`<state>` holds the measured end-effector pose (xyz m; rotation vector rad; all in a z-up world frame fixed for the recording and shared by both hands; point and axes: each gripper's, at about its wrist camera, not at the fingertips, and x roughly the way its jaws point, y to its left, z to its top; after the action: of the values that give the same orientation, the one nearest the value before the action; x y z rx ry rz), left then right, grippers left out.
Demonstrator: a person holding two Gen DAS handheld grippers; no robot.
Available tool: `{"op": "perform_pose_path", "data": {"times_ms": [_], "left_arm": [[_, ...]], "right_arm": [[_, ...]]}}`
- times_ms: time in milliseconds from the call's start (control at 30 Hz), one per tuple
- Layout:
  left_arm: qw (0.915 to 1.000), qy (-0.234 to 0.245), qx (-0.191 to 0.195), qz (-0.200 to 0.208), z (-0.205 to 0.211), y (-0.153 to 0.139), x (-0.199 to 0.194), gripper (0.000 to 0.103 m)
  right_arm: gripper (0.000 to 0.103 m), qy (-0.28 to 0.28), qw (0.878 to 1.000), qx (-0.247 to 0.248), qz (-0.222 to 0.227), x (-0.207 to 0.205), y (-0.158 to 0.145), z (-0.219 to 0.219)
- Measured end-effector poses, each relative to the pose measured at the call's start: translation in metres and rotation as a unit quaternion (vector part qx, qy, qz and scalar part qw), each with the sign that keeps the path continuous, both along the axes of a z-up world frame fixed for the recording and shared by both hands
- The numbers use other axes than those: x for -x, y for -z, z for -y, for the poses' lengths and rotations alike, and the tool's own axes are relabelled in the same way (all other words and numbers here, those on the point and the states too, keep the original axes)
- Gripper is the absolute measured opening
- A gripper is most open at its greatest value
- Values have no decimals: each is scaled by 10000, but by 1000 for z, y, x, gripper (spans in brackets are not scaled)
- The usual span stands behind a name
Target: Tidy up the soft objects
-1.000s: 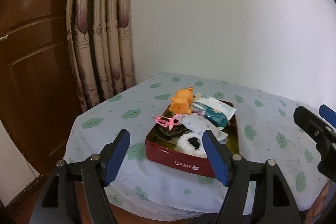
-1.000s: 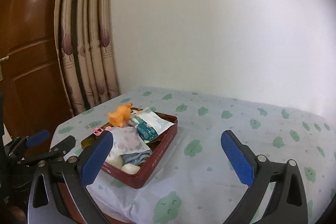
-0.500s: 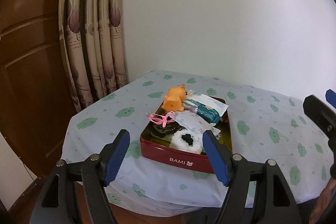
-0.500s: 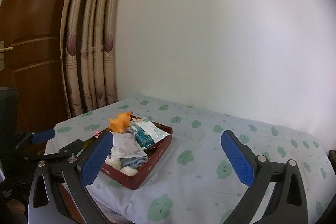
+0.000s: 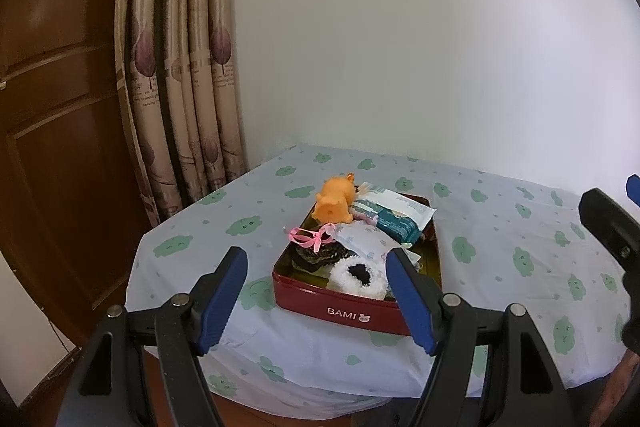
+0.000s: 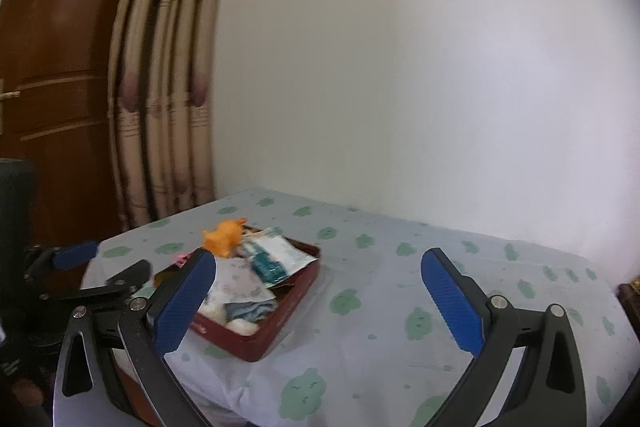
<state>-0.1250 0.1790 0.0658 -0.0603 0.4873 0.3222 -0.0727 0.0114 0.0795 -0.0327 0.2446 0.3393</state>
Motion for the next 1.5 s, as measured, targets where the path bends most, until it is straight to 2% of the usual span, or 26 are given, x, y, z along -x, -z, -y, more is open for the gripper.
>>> {"op": "perform_pose_path", "data": {"times_ms": [200, 433, 700, 1000, 1500], "left_arm": [[9999, -12, -99, 73, -2, -3, 3, 75], [9999, 14, 108, 10, -12, -2, 2, 75], [9997, -143, -158, 108, -23, -4, 3, 75], [9998, -195, 16, 9, -32, 0, 1, 75], [9997, -225, 106, -35, -31, 3, 0, 75]], "right_arm": [[102, -114, 9999, 41, -97, 0, 3, -6], [102, -70, 9999, 48, -104, 0, 7, -14], [102, 53, 9999, 106, -50, -2, 5, -30], [102, -18, 9993, 48, -358, -1, 16, -30], [102, -111, 9986, 86, -504, -3, 19, -32]]}}
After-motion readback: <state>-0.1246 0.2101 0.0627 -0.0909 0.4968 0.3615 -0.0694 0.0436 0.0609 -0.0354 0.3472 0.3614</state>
